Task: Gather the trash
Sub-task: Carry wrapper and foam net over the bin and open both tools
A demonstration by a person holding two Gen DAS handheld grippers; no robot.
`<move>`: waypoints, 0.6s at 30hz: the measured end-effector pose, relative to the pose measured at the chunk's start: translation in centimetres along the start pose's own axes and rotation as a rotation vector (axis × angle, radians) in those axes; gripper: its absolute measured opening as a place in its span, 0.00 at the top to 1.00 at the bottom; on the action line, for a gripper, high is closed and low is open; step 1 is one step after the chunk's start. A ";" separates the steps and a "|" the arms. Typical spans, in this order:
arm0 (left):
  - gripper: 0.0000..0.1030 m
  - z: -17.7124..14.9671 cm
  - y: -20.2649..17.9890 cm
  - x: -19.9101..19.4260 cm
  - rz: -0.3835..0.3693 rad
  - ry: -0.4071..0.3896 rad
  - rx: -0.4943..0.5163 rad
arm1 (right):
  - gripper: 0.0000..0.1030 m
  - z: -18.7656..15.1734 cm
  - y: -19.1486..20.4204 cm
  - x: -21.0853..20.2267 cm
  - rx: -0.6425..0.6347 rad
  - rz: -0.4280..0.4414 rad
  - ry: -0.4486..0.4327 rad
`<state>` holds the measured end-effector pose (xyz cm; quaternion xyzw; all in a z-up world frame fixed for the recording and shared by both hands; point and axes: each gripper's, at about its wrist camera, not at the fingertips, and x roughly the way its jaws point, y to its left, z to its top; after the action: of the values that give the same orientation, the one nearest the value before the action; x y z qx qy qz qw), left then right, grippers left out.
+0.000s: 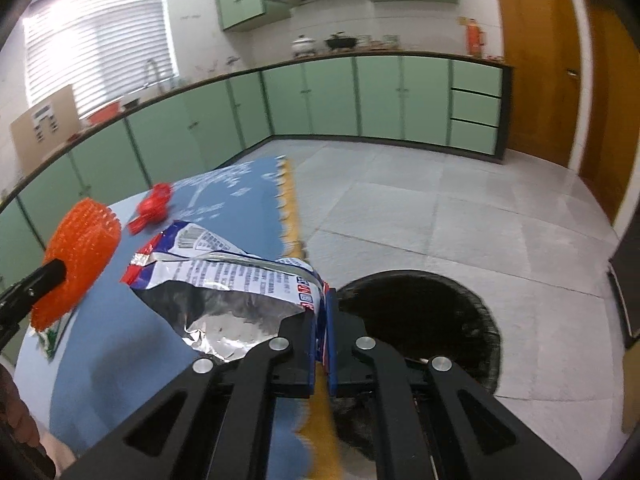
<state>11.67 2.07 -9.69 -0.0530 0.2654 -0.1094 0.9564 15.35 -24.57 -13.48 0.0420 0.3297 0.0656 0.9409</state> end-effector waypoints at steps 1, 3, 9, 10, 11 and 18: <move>0.93 0.3 -0.8 0.5 -0.019 -0.001 0.007 | 0.96 0.1 -0.8 -0.1 0.009 -0.014 -0.003; 0.93 0.7 -2.2 1.5 -0.051 0.001 0.020 | 0.96 0.2 -2.4 -0.4 0.029 -0.044 -0.009; 0.93 1.9 -7.2 5.3 -0.153 0.015 0.064 | 0.96 0.2 -7.0 -0.8 0.080 -0.131 -0.019; 0.93 2.0 -7.9 5.9 -0.166 0.018 0.070 | 0.96 0.1 -7.8 -0.8 0.092 -0.145 -0.019; 0.93 2.1 -8.7 6.6 -0.180 0.021 0.077 | 0.96 0.0 -8.6 -0.8 0.104 -0.158 -0.018; 0.93 2.4 -13.1 11.6 -0.248 0.062 0.107 | 0.96 -0.4 -12.4 -0.3 0.156 -0.208 -0.004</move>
<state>20.23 -13.34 -11.29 -0.0310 0.2802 -0.2423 0.9283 16.09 -36.83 -15.15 0.0806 0.3345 -0.0585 0.9371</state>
